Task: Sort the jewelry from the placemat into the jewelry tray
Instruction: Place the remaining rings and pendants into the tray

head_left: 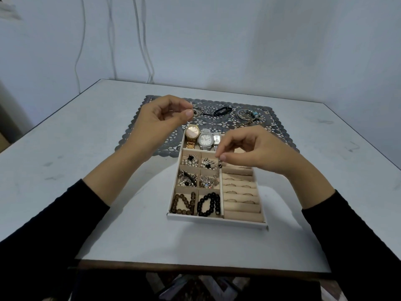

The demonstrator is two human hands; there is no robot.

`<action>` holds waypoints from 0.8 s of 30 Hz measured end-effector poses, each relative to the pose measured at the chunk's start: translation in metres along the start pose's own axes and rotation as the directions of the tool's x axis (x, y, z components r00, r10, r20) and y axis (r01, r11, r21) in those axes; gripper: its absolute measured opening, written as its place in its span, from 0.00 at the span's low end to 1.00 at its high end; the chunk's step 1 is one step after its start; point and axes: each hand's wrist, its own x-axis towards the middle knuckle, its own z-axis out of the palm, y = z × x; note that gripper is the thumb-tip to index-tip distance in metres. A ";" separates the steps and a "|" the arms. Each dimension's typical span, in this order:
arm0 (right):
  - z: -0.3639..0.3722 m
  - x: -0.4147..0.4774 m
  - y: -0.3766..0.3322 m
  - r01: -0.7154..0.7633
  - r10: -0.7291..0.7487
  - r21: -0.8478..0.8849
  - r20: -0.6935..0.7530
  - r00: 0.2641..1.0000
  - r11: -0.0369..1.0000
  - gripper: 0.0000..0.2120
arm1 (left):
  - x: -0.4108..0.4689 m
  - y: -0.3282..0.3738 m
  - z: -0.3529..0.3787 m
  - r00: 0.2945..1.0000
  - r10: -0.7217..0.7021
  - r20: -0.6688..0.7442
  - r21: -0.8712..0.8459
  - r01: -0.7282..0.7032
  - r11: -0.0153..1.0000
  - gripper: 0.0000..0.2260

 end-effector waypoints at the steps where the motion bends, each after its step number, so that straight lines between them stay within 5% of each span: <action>1: 0.000 0.001 0.000 -0.005 0.005 -0.008 0.017 1.000 1.000 0.05 | 0.000 0.000 0.000 1.000 0.001 0.004 -0.001 -0.001 1.000 0.06; 24: 0.012 0.008 0.003 -0.127 0.174 -0.252 0.173 0.969 0.959 0.04 | -0.003 -0.001 0.007 0.997 0.015 0.076 0.020 -0.016 1.000 0.05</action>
